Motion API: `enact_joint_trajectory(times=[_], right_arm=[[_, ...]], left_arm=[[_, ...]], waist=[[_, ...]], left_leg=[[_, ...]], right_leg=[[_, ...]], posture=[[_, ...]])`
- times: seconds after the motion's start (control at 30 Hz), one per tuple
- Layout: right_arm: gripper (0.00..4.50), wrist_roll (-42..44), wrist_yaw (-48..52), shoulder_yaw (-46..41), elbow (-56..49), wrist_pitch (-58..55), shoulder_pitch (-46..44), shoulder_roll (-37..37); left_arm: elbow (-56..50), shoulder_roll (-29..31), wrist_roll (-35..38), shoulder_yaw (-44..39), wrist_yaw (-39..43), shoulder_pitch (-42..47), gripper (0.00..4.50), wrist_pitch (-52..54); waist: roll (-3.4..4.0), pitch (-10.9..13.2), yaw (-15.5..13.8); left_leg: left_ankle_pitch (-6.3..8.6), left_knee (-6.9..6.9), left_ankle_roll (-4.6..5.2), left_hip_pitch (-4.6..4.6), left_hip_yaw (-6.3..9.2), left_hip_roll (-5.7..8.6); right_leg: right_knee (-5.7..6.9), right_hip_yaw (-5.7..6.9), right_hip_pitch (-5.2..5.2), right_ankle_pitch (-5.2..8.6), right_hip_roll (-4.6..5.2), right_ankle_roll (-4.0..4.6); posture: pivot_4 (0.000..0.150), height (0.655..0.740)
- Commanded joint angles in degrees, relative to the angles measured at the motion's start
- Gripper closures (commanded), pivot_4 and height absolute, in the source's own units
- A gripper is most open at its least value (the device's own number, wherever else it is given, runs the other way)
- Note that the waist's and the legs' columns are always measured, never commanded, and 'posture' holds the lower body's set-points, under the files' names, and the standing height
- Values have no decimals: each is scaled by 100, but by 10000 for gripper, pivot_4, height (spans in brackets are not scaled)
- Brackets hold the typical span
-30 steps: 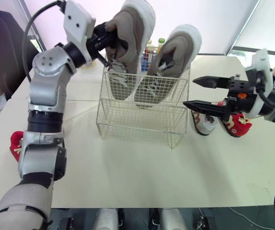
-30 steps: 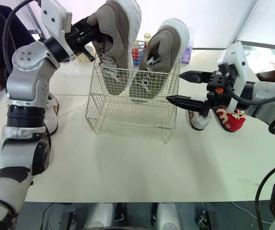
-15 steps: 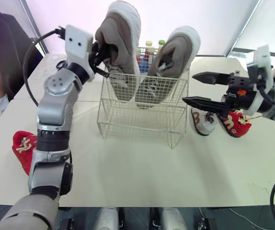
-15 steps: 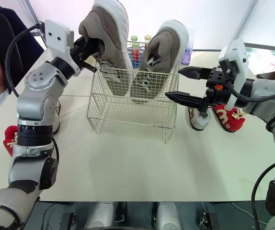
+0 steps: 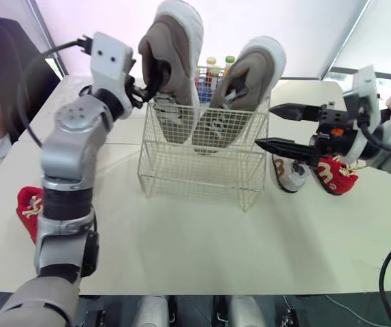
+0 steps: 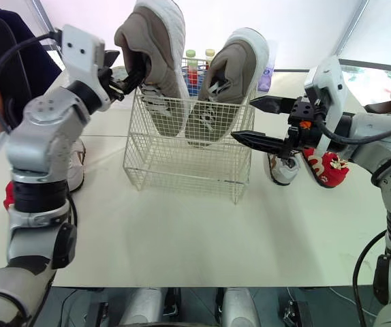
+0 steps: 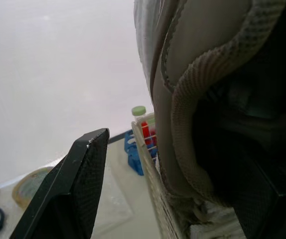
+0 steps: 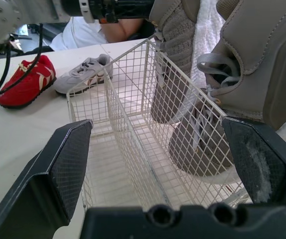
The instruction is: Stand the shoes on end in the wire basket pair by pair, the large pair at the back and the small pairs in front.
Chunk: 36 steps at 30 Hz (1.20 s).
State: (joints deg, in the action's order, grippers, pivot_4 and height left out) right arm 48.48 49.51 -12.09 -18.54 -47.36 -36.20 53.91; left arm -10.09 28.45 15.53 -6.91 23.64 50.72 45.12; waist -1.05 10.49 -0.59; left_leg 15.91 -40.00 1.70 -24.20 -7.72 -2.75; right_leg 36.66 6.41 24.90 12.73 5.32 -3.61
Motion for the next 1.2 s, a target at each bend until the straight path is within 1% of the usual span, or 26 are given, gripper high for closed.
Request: enact_joint_trajectory(times=[0.03, 0.13, 0.2, 0.23, 0.27, 0.33, 0.37, 0.43, 0.5, 0.57, 0.6, 0.63, 0.67, 0.77, 0.8, 0.83, 0.93, 1.0, 1.07, 1.2], right_arm=[[0, -30, 66, -169, 128, 79, -111, 48], [0, -6, 86, -203, 290, 39, -196, 43], [0, 179, 28, -363, 460, -96, -340, 13], [0, 258, 4, -453, 550, -139, -407, 5], [0, 371, -53, -606, 704, -209, -492, -7], [0, 364, -196, -970, 1068, -212, -483, 59], [0, 317, -239, -1144, 1220, -223, -375, 123], [0, 176, -205, -1431, 1327, -270, 121, 291], [0, 305, -163, -1737, 1286, -519, 674, 356], [0, 116, -179, -1932, 915, -482, 1551, 312], [0, -136, -356, -2065, 586, -322, 2109, 173], [0, -319, -453, -2168, 423, -158, 2476, 95], [0, -358, -525, -2309, 280, -114, 2757, 11], [0, -360, -1532, -2574, -481, -38, 3283, -885], [0, -452, -1777, -2548, -625, 56, 3398, -1152], [0, -518, -1882, -2535, -677, 126, 3472, -1286], [0, -800, -2423, -2086, -898, 305, 3748, -1979], [0, -1203, -2617, -1715, -842, 634, 3911, -2289], [0, -1503, -2857, -1427, -625, 933, 3885, -2613], [0, -2229, -3413, -1072, 89, 1718, 3606, -3154]], left_arm=[[-896, 675, 827, -602, 611, -144, 9427, 946], [-1317, 1302, 1574, -1232, 1152, -633, 9427, 1599], [-1451, 1710, 2116, -1790, 1629, -1172, 9427, 1939], [-1474, 1816, 2407, -2060, 1806, -1396, 9427, 2065], [-1449, 1834, 2798, -2393, 1938, -1587, 6826, 2306], [-1662, 1838, 3348, -2708, 2163, -2139, 786, 2553], [-1908, 1829, 3579, -2734, 2256, -2441, 301, 2594], [-2442, 1617, 4006, -2673, 2126, -2868, 301, 2591], [-2828, 1386, 4621, -2621, 1916, -3182, 301, 2624], [-3071, 1304, 5405, -2638, 1871, -3631, 301, 2652], [-3228, 1321, 5593, -2617, 1965, -3971, 301, 2608], [-3348, 1346, 5742, -2546, 1934, -4183, 301, 2540], [-3451, 1355, 5806, -2429, 1836, -4355, 301, 2465], [-3789, 1425, 4936, -1550, 1886, -4891, 301, 1979], [-3806, 1433, 4706, -1294, 1892, -4974, 301, 1803], [-3810, 1430, 4587, -1116, 1859, -5008, 301, 1666], [-3637, 1133, 3953, -537, 1478, -4880, 301, 1134], [-3691, 1061, 3667, -212, 1426, -4886, 301, 882], [-3768, 1027, 3565, 26, 1393, -4923, 301, 751], [-3721, 1050, 3556, 92, 1306, -4881, 301, 619]], waist=[[1, 1, 24], [5, 3, 47], [9, 5, 69], [10, 6, 87], [10, 6, 95], [10, 6, 63], [10, 6, 46], [10, 6, -25], [7, 4, -62], [7, 4, -47], [10, 2, -30], [16, 1, -14], [26, 4, 0], [72, -17, 9], [91, -28, 5], [97, -31, 1], [108, -42, -21], [110, -44, -11], [115, -46, 1], [122, -47, 34]], left_leg=[[-9, 1, -16, -2, -2, -1], [-15, 5, -26, -7, -4, -3], [-16, 5, -29, -7, -5, -4], [-17, 6, -30, -8, -5, -4], [-17, 5, -30, -9, -5, -4], [-17, 4, -31, -14, 0, -3], [-17, 4, -32, -14, -1, -2], [-13, 4, -27, -14, -1, 2], [-10, 4, -23, -15, 12, 2], [-7, 3, -18, -16, 10, 3], [-6, 3, -16, -15, 9, 4], [-6, 5, -16, -13, 9, 4], [-6, 8, -16, -8, 6, 3], [-9, 11, -21, -3, 2, -1], [-4, 14, -19, 7, 3, -2], [10, 20, -13, 13, 2, -3], [11, 24, -26, 20, 5, -10], [12, 25, -25, 18, 8, -10], [12, 34, -21, 13, 4, -9], [2, 41, -5, 2, -8, -9]], right_leg=[[3, -2, 6, 0, -1, 0], [4, -2, 14, 0, -3, 0], [5, -2, 16, 0, -3, 0], [5, -2, 17, 1, -3, 1], [6, -2, 19, 1, -3, 1], [4, -1, 18, 1, -2, 1], [0, 0, 17, 1, -2, 1], [-12, 0, 10, 1, 2, 1], [-42, 6, -11, 4, 2, 7], [-54, 4, -19, 3, 16, 7], [-54, 4, -20, 3, 19, 6], [-53, 3, -20, 3, 22, 5], [-48, 3, -20, 2, 21, 1], [-44, -1, -12, 0, 11, 3], [-44, -1, -17, 1, 1, 4], [-45, -4, -20, 11, -10, 22], [-47, -7, -21, 14, -19, 28], [-50, -7, -21, 7, -21, 41], [-55, -11, -14, 7, -21, 42], [-55, -24, 6, 7, -26, 41]], posture=[[1500, 7400], [1500, 7400], [1500, 7400], [1500, 7400], [1500, 7400], [1500, 7400], [1500, 7400], [1500, 7400], [1500, 7400], [1500, 7400], [1500, 7400], [1500, 7400], [1500, 7400], [1500, 7400], [1500, 7400], [1500, 7400], [1500, 7400], [1500, 7400], [1500, 7400], [1500, 7400]])
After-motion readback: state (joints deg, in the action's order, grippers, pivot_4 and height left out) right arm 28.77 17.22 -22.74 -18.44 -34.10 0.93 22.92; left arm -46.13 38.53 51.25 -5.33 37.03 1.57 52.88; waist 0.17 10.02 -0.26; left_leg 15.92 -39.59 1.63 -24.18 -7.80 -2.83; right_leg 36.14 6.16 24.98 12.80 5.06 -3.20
